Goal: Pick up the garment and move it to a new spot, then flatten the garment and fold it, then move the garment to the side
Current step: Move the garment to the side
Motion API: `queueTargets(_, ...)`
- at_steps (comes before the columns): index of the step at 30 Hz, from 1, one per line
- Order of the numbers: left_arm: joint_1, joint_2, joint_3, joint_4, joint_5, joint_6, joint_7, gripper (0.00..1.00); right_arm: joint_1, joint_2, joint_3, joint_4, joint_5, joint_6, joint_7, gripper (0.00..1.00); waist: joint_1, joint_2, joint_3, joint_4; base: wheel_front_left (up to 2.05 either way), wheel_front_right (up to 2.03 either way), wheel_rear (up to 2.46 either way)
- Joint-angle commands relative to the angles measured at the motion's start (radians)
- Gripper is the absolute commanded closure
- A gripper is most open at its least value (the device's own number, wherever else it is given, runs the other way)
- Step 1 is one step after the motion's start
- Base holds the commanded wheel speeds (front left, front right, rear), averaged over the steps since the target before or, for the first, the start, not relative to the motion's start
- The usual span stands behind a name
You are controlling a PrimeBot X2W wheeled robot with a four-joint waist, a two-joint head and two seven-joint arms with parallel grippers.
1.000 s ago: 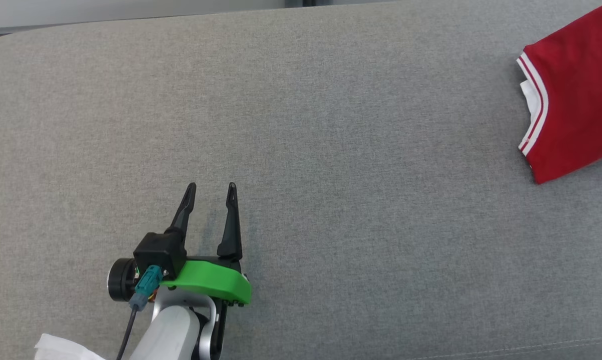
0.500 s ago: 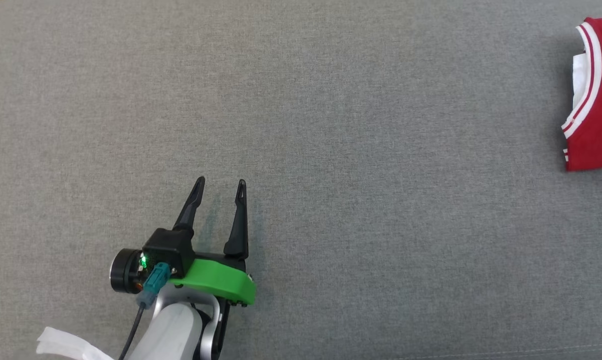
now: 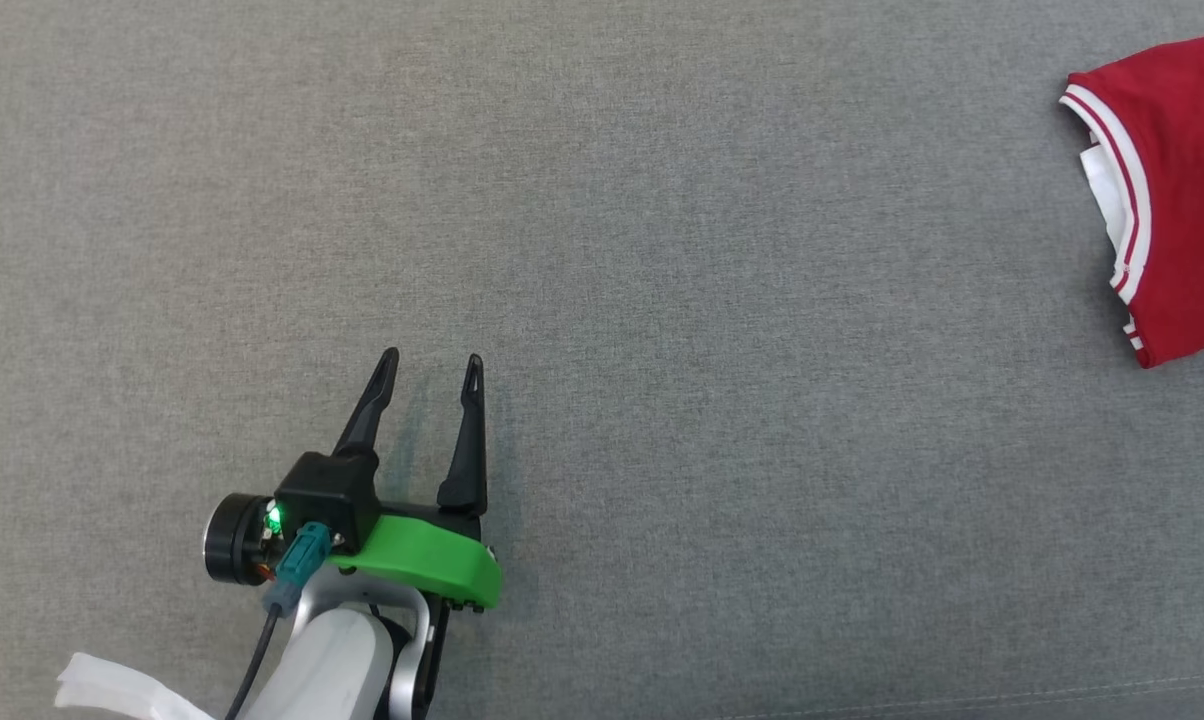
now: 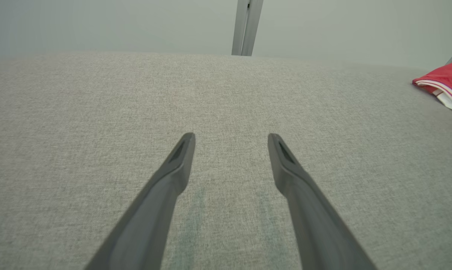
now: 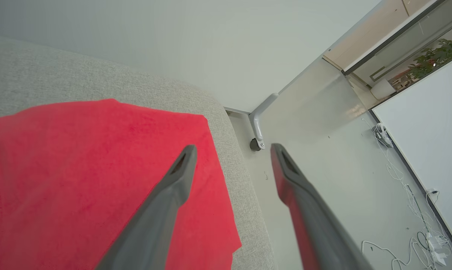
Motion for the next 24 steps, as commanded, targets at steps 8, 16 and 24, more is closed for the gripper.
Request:
queueTargets(8, -0.007, 0.024, 0.02, -0.004, -0.01, 0.007, -0.01, 0.0, 0.059, 0.1, -0.017, -0.121, -0.01, -0.002, -0.019, 0.0, -0.0001, -0.0001, -0.056, -0.032, 0.0, 0.0, 0.0)
queueTargets(16, -0.044, 0.03, 0.06, 0.044, -0.039, 0.002, -0.034, 0.0, 0.109, 0.195, 0.063, -0.247, 0.076, -0.002, -0.057, 0.0, -0.0001, -0.0001, -0.17, -0.045, 0.0, 0.0, 0.0)
queueTargets(24, -0.017, 0.014, 0.114, 0.112, -0.066, 0.012, -0.061, 0.0, 0.19, 0.327, 0.122, -0.222, 0.153, -0.002, -0.169, 0.0, -0.0001, -0.0001, -0.282, -0.051, 0.0, 0.0, 0.0)
